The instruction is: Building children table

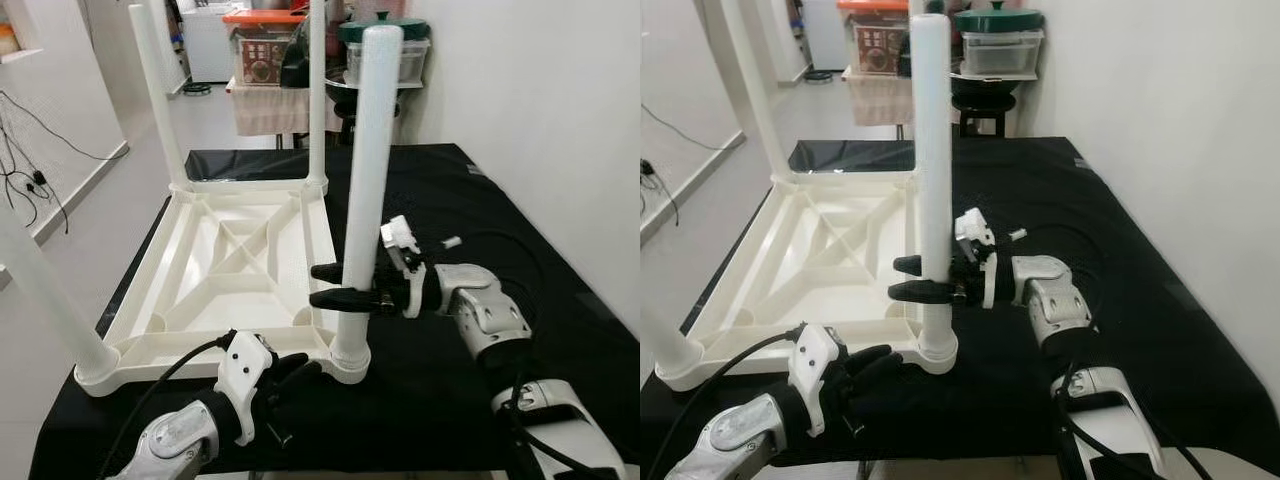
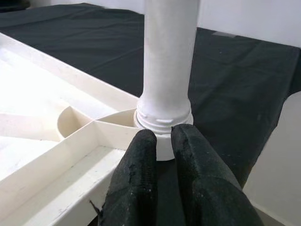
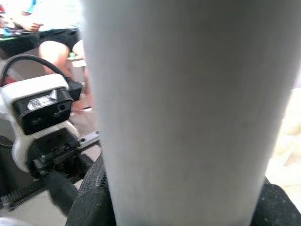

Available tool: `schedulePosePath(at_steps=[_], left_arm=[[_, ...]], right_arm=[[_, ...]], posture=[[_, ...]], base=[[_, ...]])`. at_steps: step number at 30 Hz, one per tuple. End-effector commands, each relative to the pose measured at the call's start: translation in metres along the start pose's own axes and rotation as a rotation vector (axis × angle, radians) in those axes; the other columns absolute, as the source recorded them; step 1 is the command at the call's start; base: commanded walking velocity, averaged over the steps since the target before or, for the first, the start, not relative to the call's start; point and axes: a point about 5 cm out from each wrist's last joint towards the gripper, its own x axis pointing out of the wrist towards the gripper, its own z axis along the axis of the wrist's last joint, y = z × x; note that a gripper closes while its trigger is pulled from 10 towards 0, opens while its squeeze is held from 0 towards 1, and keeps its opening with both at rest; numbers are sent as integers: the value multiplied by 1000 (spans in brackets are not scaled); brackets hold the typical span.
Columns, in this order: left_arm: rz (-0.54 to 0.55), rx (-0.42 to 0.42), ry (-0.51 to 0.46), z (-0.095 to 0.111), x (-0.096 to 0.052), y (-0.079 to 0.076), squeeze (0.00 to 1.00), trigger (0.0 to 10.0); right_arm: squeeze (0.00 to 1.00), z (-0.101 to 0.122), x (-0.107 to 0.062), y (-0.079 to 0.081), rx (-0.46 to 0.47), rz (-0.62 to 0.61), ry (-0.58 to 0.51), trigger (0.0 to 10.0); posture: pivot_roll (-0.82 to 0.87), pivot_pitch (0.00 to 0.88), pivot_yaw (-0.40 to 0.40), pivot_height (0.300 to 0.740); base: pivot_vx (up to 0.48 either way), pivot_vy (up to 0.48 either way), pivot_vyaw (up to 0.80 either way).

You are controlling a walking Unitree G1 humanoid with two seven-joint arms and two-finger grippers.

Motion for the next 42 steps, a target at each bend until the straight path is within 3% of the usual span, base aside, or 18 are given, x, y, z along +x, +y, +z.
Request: schedulePosePath(at_steps=[1, 6, 8, 9, 11, 18, 19, 20, 21, 22, 23, 25, 28, 30, 31, 32, 35, 42], left_arm=[[2, 13, 3, 0, -1, 1, 0, 10000], [-6, 14, 11, -2, -4, 2, 0, 10000], [-10, 13, 16, -3, -6, 3, 0, 10000], [-11, 12, 17, -3, -7, 3, 0, 10000], [-12, 10, 20, -4, -7, 4, 0, 10000], [-26, 6, 16, -3, -4, 1, 0, 10000], [-24, 5, 18, -3, -5, 1, 0, 10000], [-24, 5, 18, -3, -5, 1, 0, 10000], [-25, 5, 21, -4, -5, 1, 0, 10000], [-25, 6, 21, -4, -5, 1, 0, 10000], [-27, 6, 15, -3, -3, 1, 0, 10000], [-27, 6, 15, -3, -3, 1, 0, 10000], [-34, 7, 6, -1, 0, 0, 0, 10000], [-35, 7, 6, -1, 1, 0, 0, 10000], [-36, 8, 5, -1, 2, -1, 0, 10000], [-37, 9, 3, 0, 2, -1, 0, 10000], [-36, 12, -1, 1, 3, -1, 0, 10000], [-31, 21, -1, 2, 3, 0, 0, 10000]], right_arm=[[0, -5, -4, 3, -1, -48, -36, 0], [0, -13, 3, 22, -48, -391, -112, 0], [0, -32, 11, 20, 80, -867, -89, 0], [0, -59, 21, 44, 170, -976, -5, 0], [0, -64, 40, 61, 81, -886, 88, 0], [0, -63, 42, 59, 126, -861, 82, 0], [0, -63, 44, 61, 128, -857, 91, 4941], [0, -63, 44, 61, 128, -857, 91, 4941], [0, -56, 48, 66, 149, -803, 32, 10000], [769, -51, 51, 69, 162, -756, -14, 10000], [1000, -47, 53, 70, 148, -692, -23, 10000], [1000, -47, 53, 70, 148, -692, -23, 10000], [1000, -18, 55, 71, 65, -388, -120, 10000], [1000, -12, 52, 68, 51, -333, -133, 10000], [655, -11, 48, 63, -3, -258, -95, 10000], [0, -10, 42, 58, -35, -163, -48, 10000], [0, -5, 30, 46, -56, 4, 19, 10000], [0, 14, 23, 7, -25, 27, 32, 10000]], posture=[[76, 0, -19, 740], [61, 0, -16, 740], [53, 0, -19, 740], [44, 0, -1, 740], [33, 0, 16, 740], [48, 0, -3, 740], [44, 0, 2, 740], [44, 0, 2, 740], [41, 0, 3, 740], [41, 0, 3, 740], [41, 0, 2, 740], [41, 0, 2, 740], [42, 0, 2, 740], [42, 0, 2, 740], [47, 0, 0, 740], [52, 0, -3, 740], [65, 0, -9, 740], [81, 0, -14, 740]], base=[[0, 0, 0], [0, 0, 0], [0, 0, 0], [0, 0, 0], [0, 0, 0], [0, 0, 0], [0, 0, 0], [0, 0, 0], [0, 0, 0], [0, 0, 0], [0, 0, 0], [0, 0, 0], [0, 0, 0], [0, 0, 0], [0, 0, 0], [0, 0, 0], [0, 0, 0], [0, 0, 0]])
